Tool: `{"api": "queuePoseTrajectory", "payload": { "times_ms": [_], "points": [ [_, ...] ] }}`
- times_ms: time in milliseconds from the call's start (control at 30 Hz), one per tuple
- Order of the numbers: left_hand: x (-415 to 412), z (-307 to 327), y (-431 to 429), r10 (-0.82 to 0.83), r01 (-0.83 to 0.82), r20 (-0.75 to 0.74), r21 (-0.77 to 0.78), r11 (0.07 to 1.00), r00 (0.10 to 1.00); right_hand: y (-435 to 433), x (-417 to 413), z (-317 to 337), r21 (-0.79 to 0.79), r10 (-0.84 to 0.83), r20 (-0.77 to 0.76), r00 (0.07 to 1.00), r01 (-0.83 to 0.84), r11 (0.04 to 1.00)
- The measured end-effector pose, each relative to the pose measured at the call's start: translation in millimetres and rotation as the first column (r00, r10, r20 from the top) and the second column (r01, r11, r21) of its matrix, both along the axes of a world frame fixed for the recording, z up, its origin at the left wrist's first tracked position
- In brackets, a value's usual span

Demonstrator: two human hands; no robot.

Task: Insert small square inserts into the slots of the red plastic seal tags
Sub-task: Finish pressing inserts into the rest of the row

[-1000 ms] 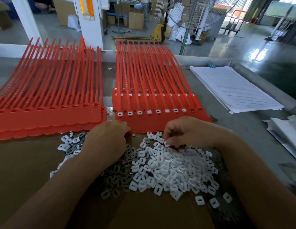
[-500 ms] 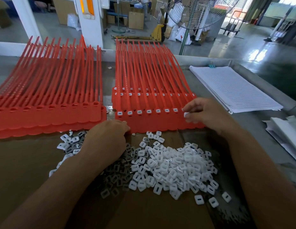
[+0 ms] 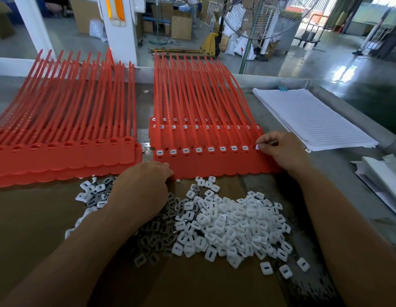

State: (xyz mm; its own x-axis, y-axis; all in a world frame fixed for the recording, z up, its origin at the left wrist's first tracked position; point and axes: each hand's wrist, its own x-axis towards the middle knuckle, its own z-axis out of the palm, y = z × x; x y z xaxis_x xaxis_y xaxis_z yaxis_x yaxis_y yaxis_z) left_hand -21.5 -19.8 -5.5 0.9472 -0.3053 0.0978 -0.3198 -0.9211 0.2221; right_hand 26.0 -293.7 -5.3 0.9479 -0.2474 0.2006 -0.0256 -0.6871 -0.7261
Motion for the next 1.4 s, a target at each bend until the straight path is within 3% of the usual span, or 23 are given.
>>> {"api": "queuePoseTrajectory", "payload": {
  "times_ms": [400, 633, 767, 1067, 1233, 1400],
  "points": [
    [0.7, -2.6, 0.6, -0.004, 0.004, 0.014, -0.014, 1.0, 1.0, 0.5, 4.0, 0.1, -0.049, 0.053, -0.068, 0.996, -0.056, 0.997],
    [2.6, -2.9, -1.9, 0.001, -0.001, 0.02, -0.022, 1.0, 1.0, 0.2, 11.0, -2.9, -0.073, -0.005, -0.052, 0.999, 0.001, 0.997],
    [4.1, -3.5, -1.3, 0.001, -0.001, 0.03, -0.027, 1.0, 1.0, 1.0, 15.6, -2.5, -0.006, -0.026, -0.056, 0.998, 0.026, 1.0],
    [2.9, -2.9, -1.0, -0.002, 0.003, 0.038, -0.03, 1.0, 0.999, 1.6, 25.4, 12.5, 0.08, -0.071, -0.247, 0.966, 0.093, 0.992],
    [1.5, -2.4, -0.9, -0.006, 0.007, 0.034, -0.024, 1.0, 0.999, 1.4, 19.8, 11.4, 0.067, -0.07, -0.225, 0.972, 0.087, 0.994],
    [1.9, -1.2, -0.8, -0.01, 0.01, 0.016, -0.014, 1.0, 1.0, 0.1, 12.9, -1.2, 0.073, -0.041, -0.079, 0.996, 0.047, 0.996]
  ]
}}
